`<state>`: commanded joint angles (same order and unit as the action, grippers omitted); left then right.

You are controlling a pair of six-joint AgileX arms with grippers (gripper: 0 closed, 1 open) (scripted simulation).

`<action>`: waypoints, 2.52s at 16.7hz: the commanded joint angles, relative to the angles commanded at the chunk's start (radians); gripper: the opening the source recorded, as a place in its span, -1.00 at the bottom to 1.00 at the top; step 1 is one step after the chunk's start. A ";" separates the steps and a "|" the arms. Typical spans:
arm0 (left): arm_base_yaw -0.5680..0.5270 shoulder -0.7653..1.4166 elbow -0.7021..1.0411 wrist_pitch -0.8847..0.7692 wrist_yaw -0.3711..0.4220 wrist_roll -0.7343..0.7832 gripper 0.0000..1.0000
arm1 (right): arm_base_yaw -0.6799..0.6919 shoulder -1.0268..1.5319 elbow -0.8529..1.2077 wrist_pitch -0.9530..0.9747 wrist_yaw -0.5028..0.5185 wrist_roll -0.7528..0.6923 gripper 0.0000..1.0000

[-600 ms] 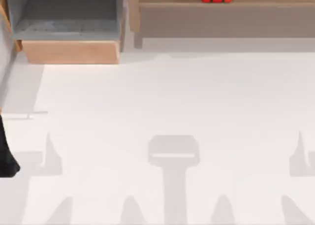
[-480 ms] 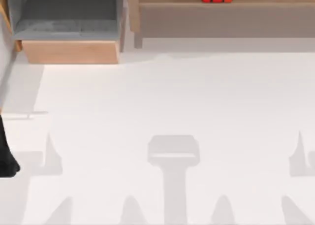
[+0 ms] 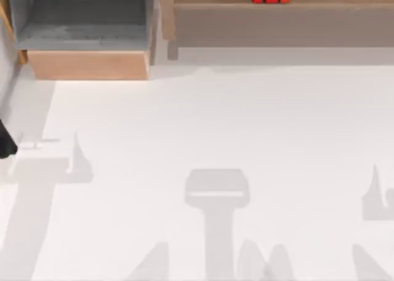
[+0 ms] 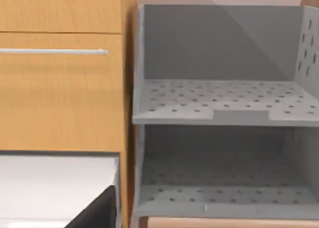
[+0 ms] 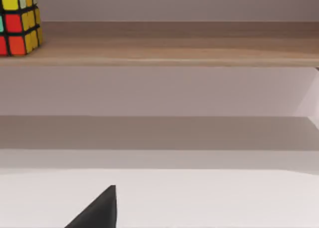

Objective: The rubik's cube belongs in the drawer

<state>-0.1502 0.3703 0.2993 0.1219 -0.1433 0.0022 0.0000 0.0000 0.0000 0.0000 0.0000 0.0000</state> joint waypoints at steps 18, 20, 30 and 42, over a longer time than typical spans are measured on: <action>-0.646 1.875 1.293 0.534 -0.608 0.010 1.00 | 0.000 0.000 0.000 0.000 0.000 0.000 1.00; -0.685 1.982 1.371 0.566 -0.645 0.012 1.00 | 0.000 0.000 0.000 0.000 0.000 0.000 1.00; -0.709 2.076 1.448 0.585 -0.669 0.012 1.00 | 0.000 0.000 0.000 0.000 0.000 0.000 1.00; -0.639 2.245 1.774 0.428 -0.596 0.009 1.00 | 0.000 0.000 0.000 0.000 0.000 0.000 1.00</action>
<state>-0.7892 2.6152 2.0731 0.5497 -0.7395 0.0107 0.0000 0.0000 0.0000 0.0000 0.0000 0.0000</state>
